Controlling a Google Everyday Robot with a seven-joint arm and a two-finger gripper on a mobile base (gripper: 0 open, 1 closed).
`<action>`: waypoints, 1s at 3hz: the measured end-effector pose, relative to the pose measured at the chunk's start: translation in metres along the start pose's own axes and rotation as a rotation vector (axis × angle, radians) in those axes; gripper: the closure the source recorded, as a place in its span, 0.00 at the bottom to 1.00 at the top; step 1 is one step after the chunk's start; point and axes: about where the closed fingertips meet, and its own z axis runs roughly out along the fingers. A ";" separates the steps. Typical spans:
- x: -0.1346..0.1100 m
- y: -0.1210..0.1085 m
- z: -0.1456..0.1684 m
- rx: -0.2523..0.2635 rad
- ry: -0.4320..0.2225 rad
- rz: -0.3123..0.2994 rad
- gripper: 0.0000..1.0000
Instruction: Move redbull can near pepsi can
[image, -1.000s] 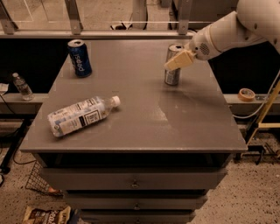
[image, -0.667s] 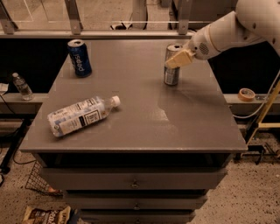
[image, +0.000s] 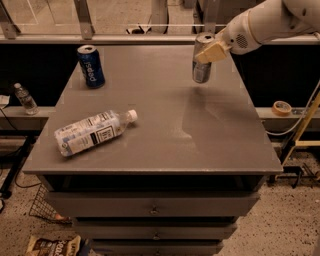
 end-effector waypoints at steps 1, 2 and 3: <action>0.000 0.000 0.000 0.000 0.000 0.000 1.00; -0.014 0.009 0.019 -0.034 -0.010 -0.007 1.00; -0.043 0.028 0.046 -0.085 -0.017 -0.036 1.00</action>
Offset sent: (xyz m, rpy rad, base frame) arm 0.0111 0.0647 -0.0022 0.0329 0.0238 0.0796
